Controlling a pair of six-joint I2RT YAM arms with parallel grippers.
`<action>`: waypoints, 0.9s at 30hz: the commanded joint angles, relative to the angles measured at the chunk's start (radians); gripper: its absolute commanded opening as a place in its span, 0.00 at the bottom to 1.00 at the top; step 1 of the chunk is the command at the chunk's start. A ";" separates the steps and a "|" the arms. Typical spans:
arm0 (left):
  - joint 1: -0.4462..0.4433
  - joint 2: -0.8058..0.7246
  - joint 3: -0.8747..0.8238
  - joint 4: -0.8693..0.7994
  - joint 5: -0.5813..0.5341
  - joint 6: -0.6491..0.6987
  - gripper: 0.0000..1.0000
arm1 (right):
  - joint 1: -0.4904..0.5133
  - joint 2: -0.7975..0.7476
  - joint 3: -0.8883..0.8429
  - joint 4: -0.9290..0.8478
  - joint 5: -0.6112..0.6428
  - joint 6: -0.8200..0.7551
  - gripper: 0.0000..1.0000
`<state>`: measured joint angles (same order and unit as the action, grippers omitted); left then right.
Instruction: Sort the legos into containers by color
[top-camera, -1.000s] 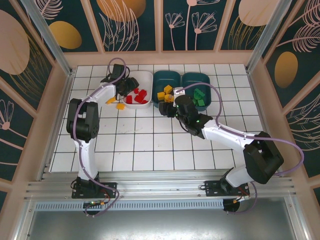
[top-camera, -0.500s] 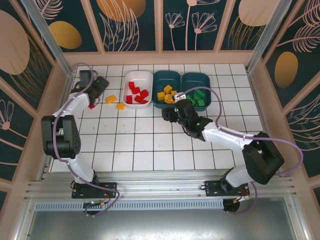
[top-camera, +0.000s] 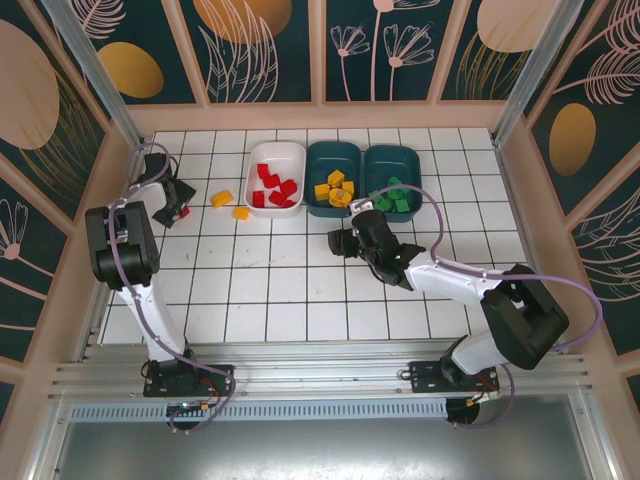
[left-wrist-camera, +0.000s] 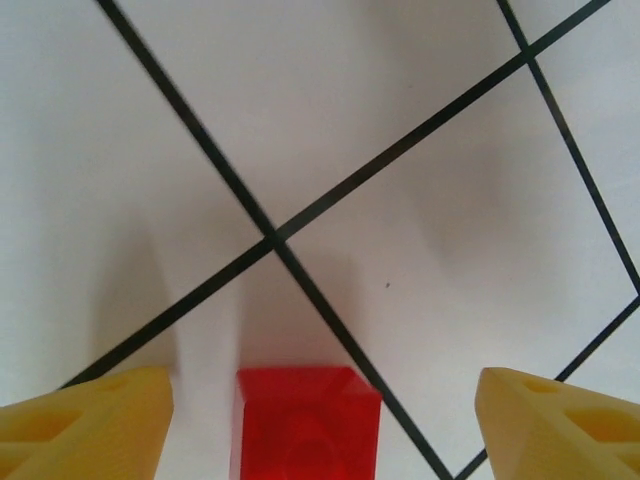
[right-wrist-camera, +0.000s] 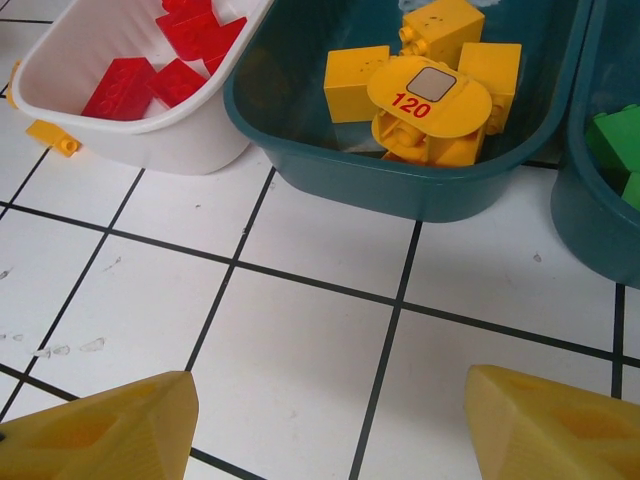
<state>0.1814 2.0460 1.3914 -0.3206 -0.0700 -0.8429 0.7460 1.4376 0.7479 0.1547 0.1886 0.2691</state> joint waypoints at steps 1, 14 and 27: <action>0.003 0.040 0.047 -0.062 -0.054 0.051 0.72 | 0.005 -0.031 -0.018 0.040 -0.005 0.010 0.72; 0.003 -0.012 -0.045 -0.001 -0.028 0.074 0.48 | 0.006 -0.031 -0.019 0.041 -0.007 0.013 0.71; 0.003 -0.065 -0.099 0.050 0.038 0.060 0.31 | 0.006 -0.034 -0.020 0.037 -0.003 0.013 0.71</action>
<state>0.1833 2.0220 1.3167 -0.2741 -0.0589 -0.7780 0.7460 1.4311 0.7406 0.1616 0.1822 0.2714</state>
